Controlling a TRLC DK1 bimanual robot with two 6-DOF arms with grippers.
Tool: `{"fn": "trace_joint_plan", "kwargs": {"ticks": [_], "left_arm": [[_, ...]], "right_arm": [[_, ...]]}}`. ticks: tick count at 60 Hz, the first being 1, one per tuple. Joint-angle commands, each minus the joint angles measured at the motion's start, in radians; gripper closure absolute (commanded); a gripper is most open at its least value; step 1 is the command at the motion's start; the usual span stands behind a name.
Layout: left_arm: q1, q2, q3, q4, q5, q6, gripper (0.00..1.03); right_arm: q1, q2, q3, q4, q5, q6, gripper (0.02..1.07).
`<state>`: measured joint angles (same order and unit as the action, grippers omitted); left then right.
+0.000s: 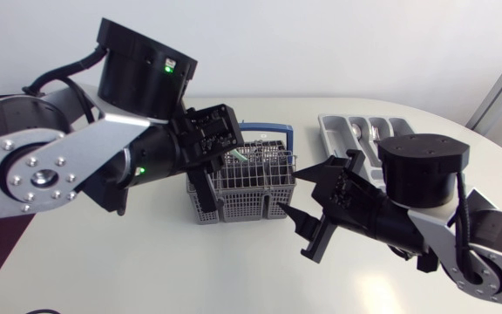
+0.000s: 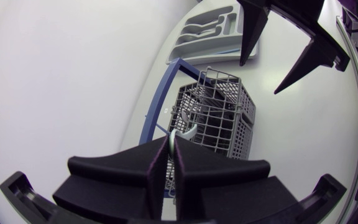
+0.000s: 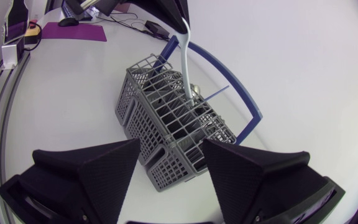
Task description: Unload the cutlery basket into the drawer organizer.
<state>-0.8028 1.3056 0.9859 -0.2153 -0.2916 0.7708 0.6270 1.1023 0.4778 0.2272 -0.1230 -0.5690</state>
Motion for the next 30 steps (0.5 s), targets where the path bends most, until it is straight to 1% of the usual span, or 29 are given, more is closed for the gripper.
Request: {"fn": "trace_joint_plan", "kwargs": {"ticks": [1, 6, 13, 30], "left_arm": [[-0.036, 0.009, -0.050, 0.021, -0.026, -0.042, 0.93], [-0.047, 0.011, -0.058, 0.027, -0.050, -0.057, 0.93], [-0.049, 0.014, -0.066, 0.036, -0.060, -0.070, 0.93], [-0.067, 0.006, -0.070, 0.044, -0.095, -0.100, 0.93]], "right_arm": [[0.005, 0.031, 0.036, 0.034, 0.008, 0.038, 0.57], [0.005, 0.064, 0.044, 0.060, 0.006, 0.041, 0.72], [0.005, 0.111, 0.065, 0.083, -0.009, 0.050, 1.00], [-0.001, 0.205, 0.104, 0.135, -0.032, 0.073, 1.01]]}}
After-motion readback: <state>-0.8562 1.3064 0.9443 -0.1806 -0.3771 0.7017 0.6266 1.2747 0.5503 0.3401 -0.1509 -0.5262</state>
